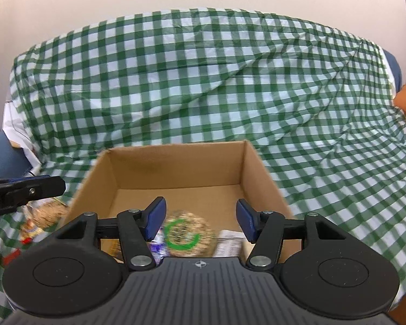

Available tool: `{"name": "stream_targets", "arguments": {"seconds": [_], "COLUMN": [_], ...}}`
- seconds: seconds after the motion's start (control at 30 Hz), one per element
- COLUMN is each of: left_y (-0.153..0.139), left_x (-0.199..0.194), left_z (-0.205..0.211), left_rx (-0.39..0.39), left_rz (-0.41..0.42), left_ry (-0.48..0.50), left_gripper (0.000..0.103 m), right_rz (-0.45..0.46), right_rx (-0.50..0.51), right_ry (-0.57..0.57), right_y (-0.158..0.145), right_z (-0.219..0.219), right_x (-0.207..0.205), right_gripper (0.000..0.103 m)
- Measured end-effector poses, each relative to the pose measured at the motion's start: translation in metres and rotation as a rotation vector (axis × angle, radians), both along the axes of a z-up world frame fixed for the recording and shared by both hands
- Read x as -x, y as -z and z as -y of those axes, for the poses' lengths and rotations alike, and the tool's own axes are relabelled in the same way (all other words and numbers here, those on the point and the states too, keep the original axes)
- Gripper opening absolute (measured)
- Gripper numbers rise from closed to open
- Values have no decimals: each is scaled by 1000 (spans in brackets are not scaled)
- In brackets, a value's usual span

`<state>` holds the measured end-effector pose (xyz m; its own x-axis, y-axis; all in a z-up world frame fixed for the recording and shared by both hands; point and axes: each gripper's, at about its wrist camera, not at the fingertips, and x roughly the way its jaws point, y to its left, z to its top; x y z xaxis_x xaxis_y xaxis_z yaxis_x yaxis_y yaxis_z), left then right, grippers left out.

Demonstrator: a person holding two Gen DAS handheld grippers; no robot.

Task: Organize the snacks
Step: 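Move both tools back to the snack pile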

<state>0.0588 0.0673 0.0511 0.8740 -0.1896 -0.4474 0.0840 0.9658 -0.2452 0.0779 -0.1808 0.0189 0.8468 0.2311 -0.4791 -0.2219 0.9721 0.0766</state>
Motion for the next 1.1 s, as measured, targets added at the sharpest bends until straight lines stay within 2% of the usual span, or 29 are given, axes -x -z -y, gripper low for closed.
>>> {"name": "stream_targets", "arguments": {"seconds": [0.1, 0.23, 0.43, 0.63, 0.77, 0.87, 0.93, 1.1], "left_y": [-2, 1, 3, 15, 17, 17, 20, 26], "left_x": [-1, -2, 5, 2, 2, 2, -1, -7], "left_z": [-30, -72, -119, -160, -169, -176, -182, -193], "left_rx": [42, 126, 97, 110, 74, 87, 98, 63], "left_rz": [-30, -94, -117, -155, -141, -128, -140, -170], "left_ry": [-59, -81, -151, -239, -278, -292, -293, -329], "left_gripper": [25, 25, 25, 25, 25, 25, 25, 25], "right_rz": [4, 25, 44, 81, 117, 130, 132, 129], "right_rx": [-24, -21, 10, 68, 120, 135, 137, 159], "right_ry": [-25, -70, -143, -224, -299, -353, -386, -475], "right_y": [-2, -3, -2, 1, 6, 9, 11, 20], "right_z": [-20, -51, -93, -131, -157, -171, -179, -205], "right_x": [5, 15, 27, 42, 55, 62, 65, 73], "right_gripper": [52, 47, 39, 33, 33, 33, 33, 33]}}
